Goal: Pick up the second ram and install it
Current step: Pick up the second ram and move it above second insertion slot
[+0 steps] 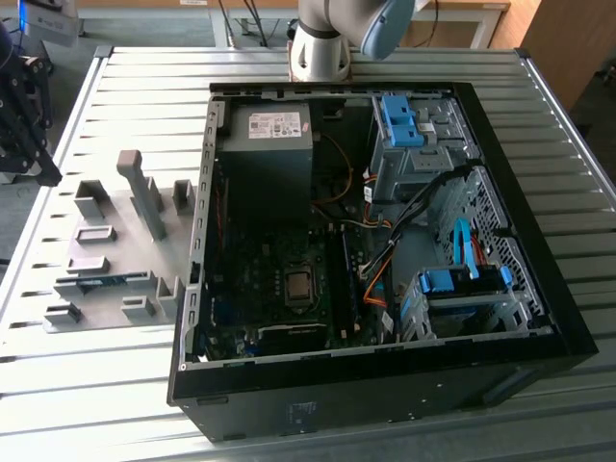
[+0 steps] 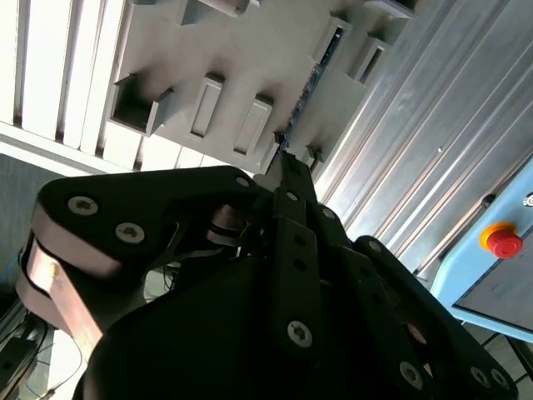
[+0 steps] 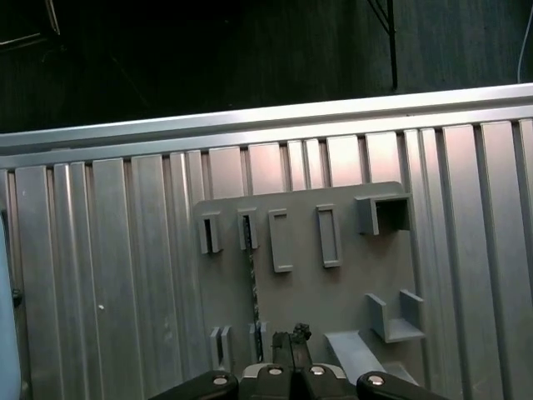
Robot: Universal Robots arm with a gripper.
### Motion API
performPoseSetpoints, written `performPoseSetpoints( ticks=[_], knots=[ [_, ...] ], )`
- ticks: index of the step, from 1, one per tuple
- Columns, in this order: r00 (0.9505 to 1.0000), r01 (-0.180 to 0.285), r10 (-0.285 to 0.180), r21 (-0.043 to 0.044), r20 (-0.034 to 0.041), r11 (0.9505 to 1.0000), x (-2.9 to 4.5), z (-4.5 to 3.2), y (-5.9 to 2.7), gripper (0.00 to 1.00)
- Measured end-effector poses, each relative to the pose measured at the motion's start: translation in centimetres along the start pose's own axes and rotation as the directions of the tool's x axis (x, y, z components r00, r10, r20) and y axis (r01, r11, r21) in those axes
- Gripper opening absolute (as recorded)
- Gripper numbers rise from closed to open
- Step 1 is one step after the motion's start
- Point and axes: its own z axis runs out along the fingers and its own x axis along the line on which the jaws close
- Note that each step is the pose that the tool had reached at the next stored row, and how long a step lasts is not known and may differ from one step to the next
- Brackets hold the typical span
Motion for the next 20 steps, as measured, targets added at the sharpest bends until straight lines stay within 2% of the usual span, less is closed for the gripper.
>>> performPoseSetpoints(
  ticks=[3,5,6,7,12,20],
  knots=[
    [1.0,0.0,0.0,0.0,0.0001,1.0,0.0,0.01,0.01,0.11],
    [1.0,0.001,-0.001,0.0002,0.0002,1.0,0.02,0.07,0.03,0.23],
    [1.0,0.002,-0.002,0.0003,0.0003,1.0,0.02,0.14,0.04,0.23],
    [1.0,0.004,-0.004,0.0001,0.0002,1.0,0.04,0.21,0.06,0.3],
    [0.9995,0.033,-0.033,-0.0004,-0.0003,0.9995,0.14,0.66,0.21,0.3],
    [0.9994,0.034,-0.034,0.0005,-0.0001,0.9994,0.15,0.96,0.21,0.3]
  ],
)
